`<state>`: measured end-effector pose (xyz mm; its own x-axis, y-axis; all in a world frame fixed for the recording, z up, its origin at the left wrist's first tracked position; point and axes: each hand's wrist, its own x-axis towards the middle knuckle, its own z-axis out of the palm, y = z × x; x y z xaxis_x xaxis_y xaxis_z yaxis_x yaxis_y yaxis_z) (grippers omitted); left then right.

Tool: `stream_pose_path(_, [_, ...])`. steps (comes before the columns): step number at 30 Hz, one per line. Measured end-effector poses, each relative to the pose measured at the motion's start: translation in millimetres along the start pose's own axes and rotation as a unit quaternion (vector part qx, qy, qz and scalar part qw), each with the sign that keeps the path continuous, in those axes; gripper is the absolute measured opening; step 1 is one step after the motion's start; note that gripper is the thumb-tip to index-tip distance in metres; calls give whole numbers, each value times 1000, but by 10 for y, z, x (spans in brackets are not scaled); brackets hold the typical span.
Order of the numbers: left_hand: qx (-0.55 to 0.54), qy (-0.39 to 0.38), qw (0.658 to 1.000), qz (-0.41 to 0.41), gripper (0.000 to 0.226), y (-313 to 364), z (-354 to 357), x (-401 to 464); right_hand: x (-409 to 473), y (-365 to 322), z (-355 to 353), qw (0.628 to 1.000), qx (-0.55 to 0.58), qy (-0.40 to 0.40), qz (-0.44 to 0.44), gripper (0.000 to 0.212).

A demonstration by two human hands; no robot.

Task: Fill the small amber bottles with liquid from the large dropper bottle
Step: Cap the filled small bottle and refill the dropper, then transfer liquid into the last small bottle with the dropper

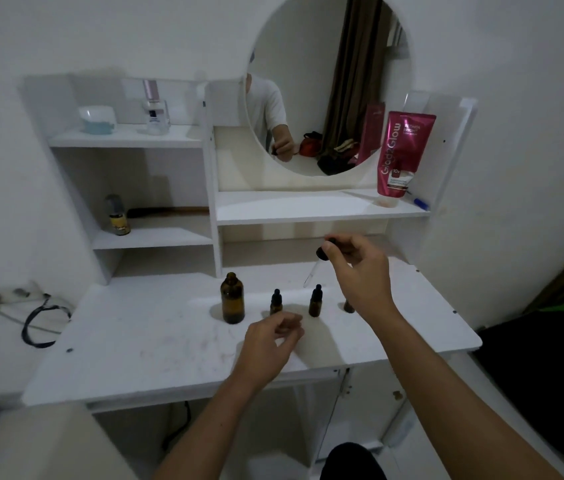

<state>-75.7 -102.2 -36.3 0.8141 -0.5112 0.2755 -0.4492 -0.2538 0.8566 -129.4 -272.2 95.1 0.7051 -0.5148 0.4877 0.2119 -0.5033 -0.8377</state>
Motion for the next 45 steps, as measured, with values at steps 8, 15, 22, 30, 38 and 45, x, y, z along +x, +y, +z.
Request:
stream_pose_path(8, [-9, 164, 985, -47, 21, -228, -759, -132, -35, -227, 629, 997, 72, -35, 2, 15])
stream_pose_path(15, [-25, 169, 979, -110, 66, -384, -779, 42, 36, -353, 993, 993, 112, -47, 0, 16])
stream_pose_path(22, [-18, 165, 979, -117, 47, -404, -785, 90, 71, -302, 1129, 992, 97, -78, 4, 15])
stream_pose_path(30, [0, 171, 978, -116, 47, -447, -770, 116, -8, -124, 1368, 989, 16, -145, 9, 10])
stream_pose_path(38, [9, 163, 979, -118, 48, -454, -762, 108, -105, -2, 1468, 990, -33, -130, 40, 2])
stream_pose_path(45, [11, 164, 979, -122, 47, -466, -747, 112, -123, -12, 1506, 991, -43, -119, 38, 3])
